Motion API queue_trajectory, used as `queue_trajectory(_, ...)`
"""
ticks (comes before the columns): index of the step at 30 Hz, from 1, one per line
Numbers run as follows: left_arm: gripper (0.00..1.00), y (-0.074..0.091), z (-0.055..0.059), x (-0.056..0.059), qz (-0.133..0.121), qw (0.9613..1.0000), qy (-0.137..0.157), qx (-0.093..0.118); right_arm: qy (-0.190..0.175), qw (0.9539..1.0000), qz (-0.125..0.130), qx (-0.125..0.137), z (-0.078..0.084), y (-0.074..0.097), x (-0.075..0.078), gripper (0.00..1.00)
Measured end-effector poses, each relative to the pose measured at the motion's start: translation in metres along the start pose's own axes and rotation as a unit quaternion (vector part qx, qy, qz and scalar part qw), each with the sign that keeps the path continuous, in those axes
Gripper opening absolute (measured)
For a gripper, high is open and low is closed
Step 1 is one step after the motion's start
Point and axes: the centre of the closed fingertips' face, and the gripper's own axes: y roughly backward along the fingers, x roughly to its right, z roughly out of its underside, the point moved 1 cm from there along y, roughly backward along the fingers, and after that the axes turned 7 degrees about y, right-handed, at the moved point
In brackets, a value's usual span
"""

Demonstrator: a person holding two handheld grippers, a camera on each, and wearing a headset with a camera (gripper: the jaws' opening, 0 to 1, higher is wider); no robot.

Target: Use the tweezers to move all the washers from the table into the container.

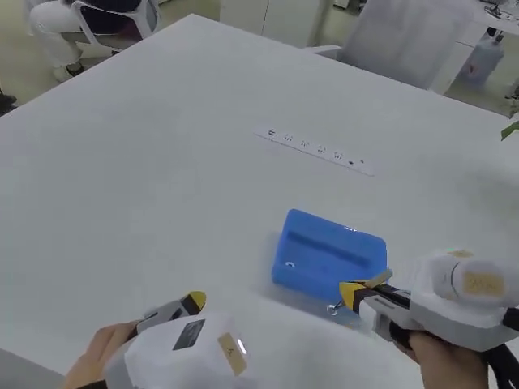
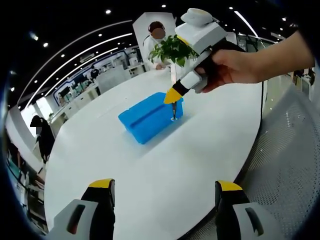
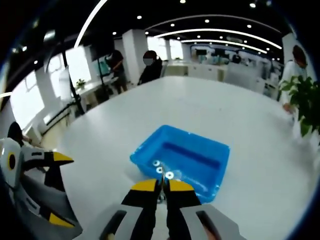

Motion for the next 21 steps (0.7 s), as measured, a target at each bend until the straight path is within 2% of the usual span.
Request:
queue_trajectory(7, 0.84, 0.0, 0.001, 0.0, -0.001, 1.0, -0.002, -0.002, -0.007, 0.9995, 0.014, 0.026, -0.02, 0.009, 0.015, 0.02)
queue_trajectory(12, 0.83, 0.0, 0.001, 0.0, 0.0, 1.0, -0.002, -0.002, -0.02, 0.9987, 0.032, 0.034, -0.022, 0.0, 0.033, 0.02)
queue_trajectory(15, 0.83, 0.0, 0.001, 0.001, 0.001, 1.0, -0.003, -0.004, -0.024, 0.9983, 0.042, 0.032, -0.021, -0.005, 0.041, 0.02)
queue_trajectory(17, 0.83, 0.0, 0.002, 0.0, 0.0, 1.0, -0.003, -0.005, -0.019, 0.9984, 0.049, 0.023, -0.016, -0.017, 0.046, 0.02)
queue_trajectory(21, 0.82, 0.0, 0.002, 0.0, 0.001, 1.0, -0.001, -0.006, -0.016, 0.9986, 0.05, 0.007, -0.005, -0.028, 0.052, 0.02)
